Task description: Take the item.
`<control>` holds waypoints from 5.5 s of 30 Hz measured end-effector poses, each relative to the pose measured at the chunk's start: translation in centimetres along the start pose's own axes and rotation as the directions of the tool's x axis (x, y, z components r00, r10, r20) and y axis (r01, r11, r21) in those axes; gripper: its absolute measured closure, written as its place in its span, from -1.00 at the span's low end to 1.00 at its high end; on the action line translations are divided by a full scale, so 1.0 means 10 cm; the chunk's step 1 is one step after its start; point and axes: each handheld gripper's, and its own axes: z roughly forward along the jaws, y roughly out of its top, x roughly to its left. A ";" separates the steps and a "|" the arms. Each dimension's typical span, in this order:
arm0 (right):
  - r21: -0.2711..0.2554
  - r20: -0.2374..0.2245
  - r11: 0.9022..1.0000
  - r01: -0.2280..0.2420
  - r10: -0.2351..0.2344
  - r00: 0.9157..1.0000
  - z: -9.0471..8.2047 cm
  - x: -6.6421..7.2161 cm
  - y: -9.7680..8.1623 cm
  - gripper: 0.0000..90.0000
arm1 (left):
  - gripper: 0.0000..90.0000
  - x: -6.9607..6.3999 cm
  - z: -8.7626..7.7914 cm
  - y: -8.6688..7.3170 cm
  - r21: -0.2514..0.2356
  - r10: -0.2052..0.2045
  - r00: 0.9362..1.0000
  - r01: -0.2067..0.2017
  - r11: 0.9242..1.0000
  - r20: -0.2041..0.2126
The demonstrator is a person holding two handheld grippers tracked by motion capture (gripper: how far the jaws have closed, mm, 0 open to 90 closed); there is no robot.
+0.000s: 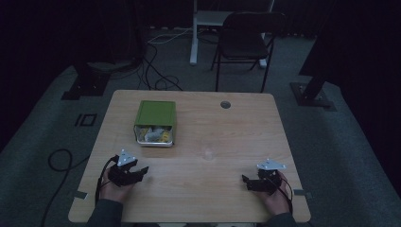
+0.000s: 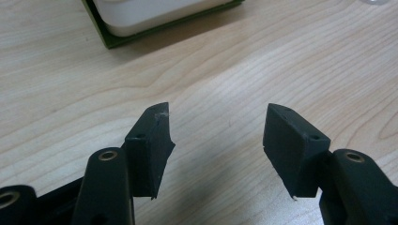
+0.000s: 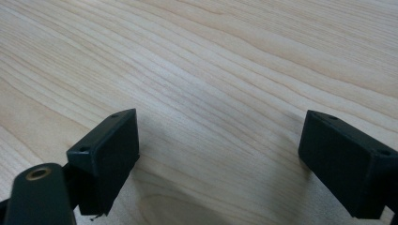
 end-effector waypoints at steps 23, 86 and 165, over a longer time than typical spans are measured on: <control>0.000 0.000 1.000 0.000 0.000 1.000 0.00 0.00 0.00 -0.73 | -0.05 0.06 -0.08 0.24 -0.034 0.038 0.999 -0.038 0.999 -0.019; 0.000 0.001 1.000 0.001 -0.001 1.000 0.00 0.00 0.00 -0.73 | 0.01 -0.04 0.23 0.79 -0.063 0.139 0.989 -0.136 0.989 0.050; -0.001 -0.001 1.000 0.002 -0.002 1.000 0.00 0.00 0.00 -0.73 | -0.07 -0.14 0.15 0.66 -0.063 0.154 0.986 -0.149 0.987 0.068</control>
